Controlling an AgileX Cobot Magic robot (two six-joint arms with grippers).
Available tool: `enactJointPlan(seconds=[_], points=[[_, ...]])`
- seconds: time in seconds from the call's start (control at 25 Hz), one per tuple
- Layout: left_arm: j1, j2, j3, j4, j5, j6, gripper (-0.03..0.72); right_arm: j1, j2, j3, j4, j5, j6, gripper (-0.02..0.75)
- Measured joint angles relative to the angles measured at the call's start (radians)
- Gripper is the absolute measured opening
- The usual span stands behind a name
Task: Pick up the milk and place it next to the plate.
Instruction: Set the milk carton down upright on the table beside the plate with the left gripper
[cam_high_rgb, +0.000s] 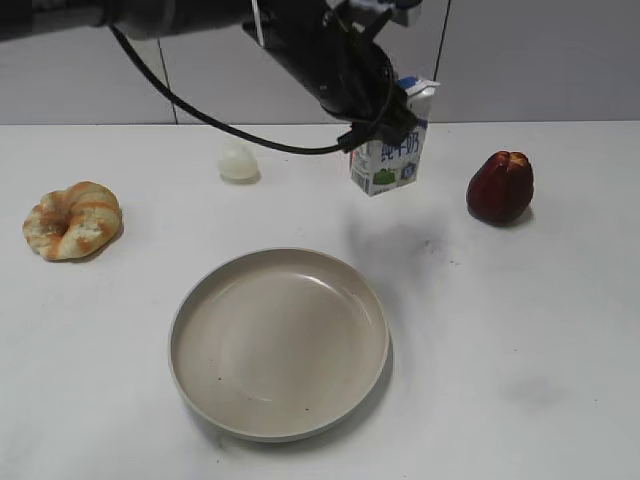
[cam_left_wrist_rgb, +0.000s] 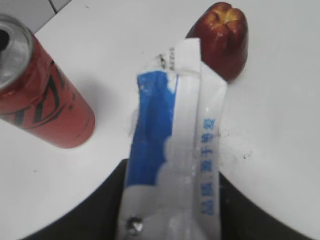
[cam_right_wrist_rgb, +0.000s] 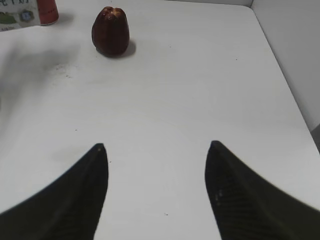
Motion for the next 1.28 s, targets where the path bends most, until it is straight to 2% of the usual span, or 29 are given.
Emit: enactJointPlan(seconds=[0.2, 0.32, 0.44, 0.56, 0.76, 0.92, 1.04, 1.28], points=[[0.017, -0.108, 0.0, 0.05, 0.156, -0.002, 0.296, 0.0, 0.0, 0.0, 0.0, 0.0, 0.0, 0.466], [0.049, -0.166, 0.0, 0.072, 0.256, -0.047, 0.296, 0.0, 0.0, 0.0, 0.0, 0.0, 0.0, 0.466], [0.103, -0.228, 0.022, 0.083, 0.323, -0.099, 0.296, 0.0, 0.0, 0.0, 0.0, 0.0, 0.0, 0.466], [0.165, -0.314, 0.104, 0.094, 0.357, -0.126, 0.296, 0.0, 0.0, 0.0, 0.0, 0.0, 0.0, 0.466], [0.255, -0.502, 0.355, 0.131, 0.377, -0.163, 0.296, 0.0, 0.0, 0.0, 0.0, 0.0, 0.0, 0.466], [0.318, -0.685, 0.647, 0.14, 0.299, -0.185, 0.295, 0.0, 0.0, 0.0, 0.0, 0.0, 0.0, 0.466], [0.333, -0.829, 0.866, 0.123, 0.148, -0.195, 0.295, 0.0, 0.0, 0.0, 0.0, 0.0, 0.0, 0.466], [0.333, -1.003, 1.288, -0.036, -0.283, -0.199, 0.295, 0.0, 0.0, 0.0, 0.0, 0.0, 0.0, 0.466]])
